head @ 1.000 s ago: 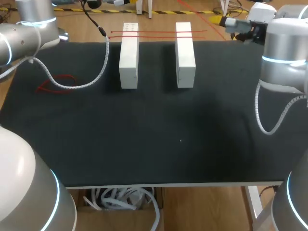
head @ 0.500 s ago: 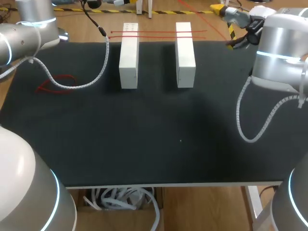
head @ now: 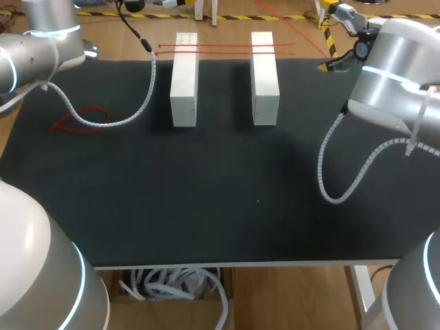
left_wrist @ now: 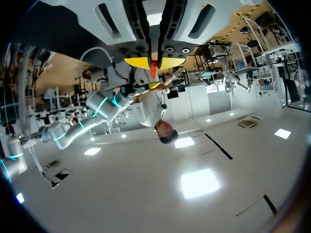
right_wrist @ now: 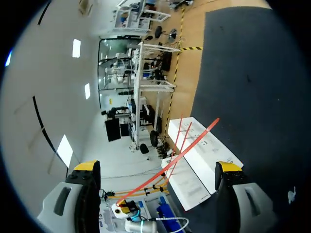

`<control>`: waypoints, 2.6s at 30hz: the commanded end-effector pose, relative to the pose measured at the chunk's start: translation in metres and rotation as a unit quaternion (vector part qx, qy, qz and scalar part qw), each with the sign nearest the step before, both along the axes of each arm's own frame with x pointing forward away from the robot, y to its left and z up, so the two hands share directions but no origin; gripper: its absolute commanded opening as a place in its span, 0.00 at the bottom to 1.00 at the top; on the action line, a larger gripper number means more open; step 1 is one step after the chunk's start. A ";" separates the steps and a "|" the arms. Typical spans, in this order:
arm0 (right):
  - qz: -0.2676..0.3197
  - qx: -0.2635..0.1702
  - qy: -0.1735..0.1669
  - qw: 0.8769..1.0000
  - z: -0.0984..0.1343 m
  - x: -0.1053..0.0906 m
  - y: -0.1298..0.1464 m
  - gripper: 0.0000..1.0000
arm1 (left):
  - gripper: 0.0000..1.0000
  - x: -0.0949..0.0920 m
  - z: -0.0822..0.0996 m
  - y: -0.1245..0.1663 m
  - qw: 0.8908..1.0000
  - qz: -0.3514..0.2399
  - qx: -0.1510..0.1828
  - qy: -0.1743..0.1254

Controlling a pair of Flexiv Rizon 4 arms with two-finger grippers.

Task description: Grab the tape and strap the tape.

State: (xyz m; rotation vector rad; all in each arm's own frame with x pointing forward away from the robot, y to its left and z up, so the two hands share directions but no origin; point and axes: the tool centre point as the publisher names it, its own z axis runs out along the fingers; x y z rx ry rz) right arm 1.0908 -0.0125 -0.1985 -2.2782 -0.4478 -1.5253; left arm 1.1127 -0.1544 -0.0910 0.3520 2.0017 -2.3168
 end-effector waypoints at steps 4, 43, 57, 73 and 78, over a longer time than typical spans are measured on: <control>-0.102 -0.131 -0.110 0.980 -0.004 -0.001 -0.007 1.00 | 0.00 0.002 -0.001 0.000 1.000 -0.003 -0.001 0.000; -0.210 0.041 -0.106 0.971 0.005 0.033 -0.002 1.00 | 0.00 0.002 -0.001 0.000 1.000 -0.003 -0.001 0.000; -0.201 0.030 -0.107 0.973 -0.001 0.030 -0.007 1.00 | 0.00 0.002 -0.001 0.000 1.000 -0.003 -0.001 0.000; -0.195 0.029 -0.120 0.973 0.003 0.033 -0.010 0.08 | 0.00 0.002 -0.001 0.000 1.000 -0.003 -0.001 0.000; -0.189 0.028 -0.120 0.974 0.004 0.032 -0.008 0.16 | 0.00 0.002 -0.001 0.000 1.000 -0.003 -0.001 0.000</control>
